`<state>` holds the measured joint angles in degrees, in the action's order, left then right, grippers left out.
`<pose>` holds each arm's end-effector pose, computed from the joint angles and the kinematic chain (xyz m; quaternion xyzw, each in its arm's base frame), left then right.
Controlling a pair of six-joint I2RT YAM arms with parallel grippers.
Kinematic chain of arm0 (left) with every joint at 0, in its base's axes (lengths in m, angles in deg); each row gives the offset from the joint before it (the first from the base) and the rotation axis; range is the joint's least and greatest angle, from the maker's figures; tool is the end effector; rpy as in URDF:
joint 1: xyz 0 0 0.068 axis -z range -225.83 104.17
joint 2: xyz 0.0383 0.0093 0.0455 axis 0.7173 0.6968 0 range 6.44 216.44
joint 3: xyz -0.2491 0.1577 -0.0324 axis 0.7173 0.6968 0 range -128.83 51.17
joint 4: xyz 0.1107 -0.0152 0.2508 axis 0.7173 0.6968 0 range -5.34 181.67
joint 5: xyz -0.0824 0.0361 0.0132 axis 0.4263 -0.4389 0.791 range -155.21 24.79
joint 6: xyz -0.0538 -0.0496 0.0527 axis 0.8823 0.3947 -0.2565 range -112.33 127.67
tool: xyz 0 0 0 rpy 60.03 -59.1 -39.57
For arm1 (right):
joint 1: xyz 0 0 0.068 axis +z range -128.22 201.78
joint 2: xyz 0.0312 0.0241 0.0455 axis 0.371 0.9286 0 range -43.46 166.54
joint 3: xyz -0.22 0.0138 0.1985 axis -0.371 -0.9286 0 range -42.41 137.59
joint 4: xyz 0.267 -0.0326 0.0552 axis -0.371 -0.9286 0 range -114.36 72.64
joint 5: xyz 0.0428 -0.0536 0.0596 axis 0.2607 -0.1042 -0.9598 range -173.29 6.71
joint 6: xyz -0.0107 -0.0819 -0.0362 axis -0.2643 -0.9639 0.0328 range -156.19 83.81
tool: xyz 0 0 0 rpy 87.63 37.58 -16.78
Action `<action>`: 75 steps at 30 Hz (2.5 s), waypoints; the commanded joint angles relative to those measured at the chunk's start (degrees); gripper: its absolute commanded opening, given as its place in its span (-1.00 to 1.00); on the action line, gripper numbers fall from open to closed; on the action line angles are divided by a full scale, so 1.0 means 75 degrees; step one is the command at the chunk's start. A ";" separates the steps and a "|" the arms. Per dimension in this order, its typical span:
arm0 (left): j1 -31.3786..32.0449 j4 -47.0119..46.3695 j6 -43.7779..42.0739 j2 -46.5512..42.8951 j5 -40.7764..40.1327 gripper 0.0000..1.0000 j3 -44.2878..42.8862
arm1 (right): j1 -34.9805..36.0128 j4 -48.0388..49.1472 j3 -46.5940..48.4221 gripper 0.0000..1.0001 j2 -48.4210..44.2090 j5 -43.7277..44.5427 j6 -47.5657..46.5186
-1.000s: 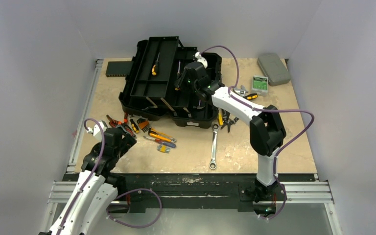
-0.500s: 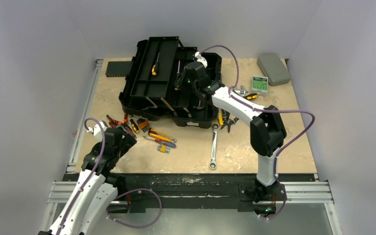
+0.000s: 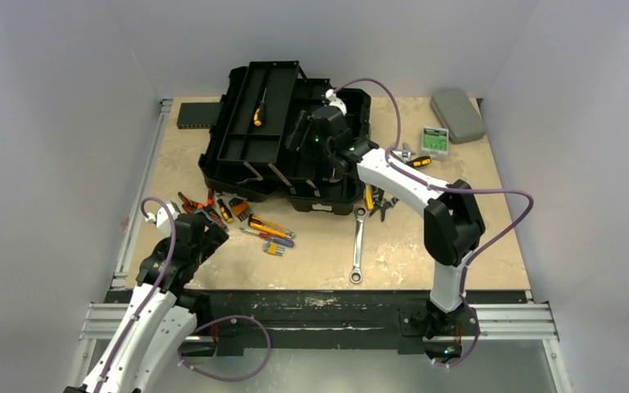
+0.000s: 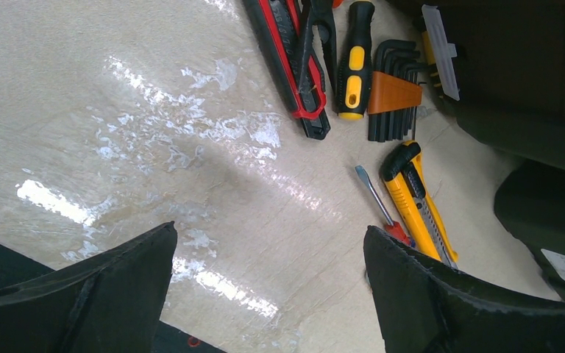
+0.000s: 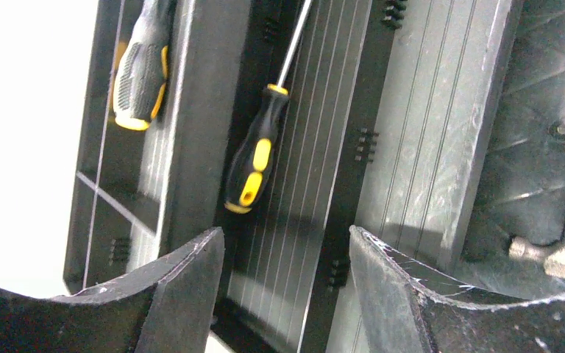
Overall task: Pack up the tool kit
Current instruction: Place the screwdriver in the toolbox, then pick up the pliers at the center of the board.
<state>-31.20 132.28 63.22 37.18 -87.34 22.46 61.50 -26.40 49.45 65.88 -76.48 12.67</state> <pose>0.1326 -0.0033 0.1985 -0.3840 0.8399 -0.0472 0.3805 0.4048 0.3240 0.2964 0.0988 0.8438 0.3305 0.4111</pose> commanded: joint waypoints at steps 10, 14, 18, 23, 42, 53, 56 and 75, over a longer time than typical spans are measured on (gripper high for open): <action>-0.0029 0.0107 0.0742 0.0101 -0.0983 0.78 -0.0509 | 0.0164 0.0833 -0.2018 0.20 -0.3014 -0.0862 -0.2362; -0.0029 0.0114 0.1040 0.0356 -0.1593 0.73 -0.0591 | 0.0164 0.0836 -0.3011 0.18 -0.3939 -0.1329 -0.3057; -0.0029 -0.0033 0.1551 0.0791 -0.1884 0.68 -0.0777 | 0.0155 0.0899 -0.3977 0.17 -0.4831 -0.1445 -0.3599; -0.0041 -0.0478 0.1804 0.1599 -0.2506 0.59 -0.1098 | 0.0164 0.0782 -0.4868 0.15 -0.5862 -0.1408 -0.3858; -0.3574 -0.3976 -0.0065 0.3067 0.0866 0.77 -0.1070 | 0.0164 0.0257 -0.5519 0.09 -0.7279 -0.1723 -0.3997; -0.4793 -0.5525 -0.0683 0.4783 0.2905 0.67 -0.1211 | 0.0164 0.0482 -0.5685 0.07 -0.7209 -0.2294 -0.3866; -0.4809 -0.5399 -0.0871 0.5571 0.2921 0.63 -0.1712 | 0.0163 0.0485 -0.5653 0.07 -0.7166 -0.2352 -0.3839; -0.4799 -0.3750 -0.0929 0.7870 0.2297 0.08 -0.3575 | 0.0164 0.0474 -0.5578 0.06 -0.7104 -0.2212 -0.3832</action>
<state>-66.82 102.66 56.51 94.75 -68.85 -2.19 62.64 -25.04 6.74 12.41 -93.31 -16.31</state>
